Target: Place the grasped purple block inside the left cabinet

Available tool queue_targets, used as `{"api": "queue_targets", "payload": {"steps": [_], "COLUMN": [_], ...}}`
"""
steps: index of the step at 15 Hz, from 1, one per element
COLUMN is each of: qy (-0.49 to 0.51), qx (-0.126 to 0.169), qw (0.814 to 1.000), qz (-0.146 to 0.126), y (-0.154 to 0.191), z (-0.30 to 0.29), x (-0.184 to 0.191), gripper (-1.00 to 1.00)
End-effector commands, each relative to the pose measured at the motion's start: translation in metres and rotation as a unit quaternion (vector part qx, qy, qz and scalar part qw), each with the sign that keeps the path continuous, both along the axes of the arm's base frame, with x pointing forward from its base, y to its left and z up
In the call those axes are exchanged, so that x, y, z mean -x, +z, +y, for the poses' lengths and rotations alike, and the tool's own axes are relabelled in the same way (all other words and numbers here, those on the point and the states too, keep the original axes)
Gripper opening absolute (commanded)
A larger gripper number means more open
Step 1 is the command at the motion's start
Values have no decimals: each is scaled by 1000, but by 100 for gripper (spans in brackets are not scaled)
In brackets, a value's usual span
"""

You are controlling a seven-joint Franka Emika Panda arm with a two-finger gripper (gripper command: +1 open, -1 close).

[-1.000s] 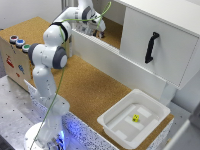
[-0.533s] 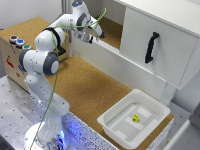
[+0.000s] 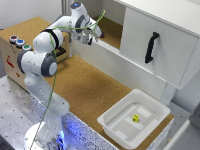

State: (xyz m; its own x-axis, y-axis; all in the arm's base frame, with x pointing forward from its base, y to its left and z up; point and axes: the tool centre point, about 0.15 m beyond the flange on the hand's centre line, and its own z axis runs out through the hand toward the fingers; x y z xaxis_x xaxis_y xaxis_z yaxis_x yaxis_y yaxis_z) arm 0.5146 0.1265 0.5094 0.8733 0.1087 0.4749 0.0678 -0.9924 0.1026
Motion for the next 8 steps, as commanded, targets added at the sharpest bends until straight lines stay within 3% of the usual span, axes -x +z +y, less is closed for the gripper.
{"api": "queue_targets", "payload": {"steps": [1,8], "qy": [51,81], "qx": [-42,-88], "qw": [998,992], "qz": [20,43], "y": [3,-6], "z": [-40,-119], "x": [25,83], "gripper": [100,100]}}
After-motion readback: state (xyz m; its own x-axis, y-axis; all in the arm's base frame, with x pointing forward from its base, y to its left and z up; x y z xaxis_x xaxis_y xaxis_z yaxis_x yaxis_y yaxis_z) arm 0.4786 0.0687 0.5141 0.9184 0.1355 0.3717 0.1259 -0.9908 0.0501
